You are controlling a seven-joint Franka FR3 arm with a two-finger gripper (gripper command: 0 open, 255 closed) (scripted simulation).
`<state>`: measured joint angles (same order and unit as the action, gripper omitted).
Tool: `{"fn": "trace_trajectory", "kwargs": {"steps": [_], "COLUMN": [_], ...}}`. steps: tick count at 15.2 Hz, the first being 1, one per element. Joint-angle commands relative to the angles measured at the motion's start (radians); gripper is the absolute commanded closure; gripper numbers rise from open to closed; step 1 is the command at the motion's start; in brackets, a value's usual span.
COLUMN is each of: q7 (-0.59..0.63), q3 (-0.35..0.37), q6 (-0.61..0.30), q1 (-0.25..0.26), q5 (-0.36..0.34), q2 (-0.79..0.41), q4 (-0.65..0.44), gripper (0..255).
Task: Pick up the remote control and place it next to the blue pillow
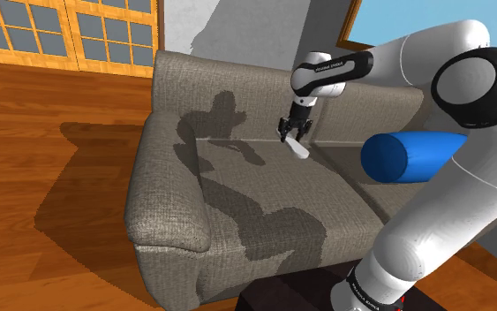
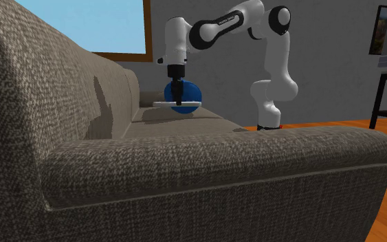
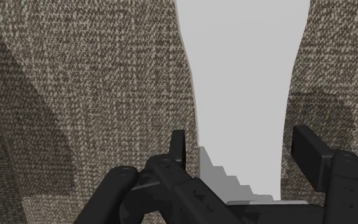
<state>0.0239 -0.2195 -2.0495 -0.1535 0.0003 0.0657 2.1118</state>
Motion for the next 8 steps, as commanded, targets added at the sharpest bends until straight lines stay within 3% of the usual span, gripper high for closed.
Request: {"fn": "trace_trajectory", "kwargs": {"steps": [1, 8], "q7": [0.004, 0.009], "q3": [0.002, 0.004], "q6": [0.028, 0.121], "q1": [0.001, 0.002], "q5": [-0.002, -0.007], "q2": [0.009, 0.031], "q4": [-0.019, -0.09], "gripper": [255, 255]}}
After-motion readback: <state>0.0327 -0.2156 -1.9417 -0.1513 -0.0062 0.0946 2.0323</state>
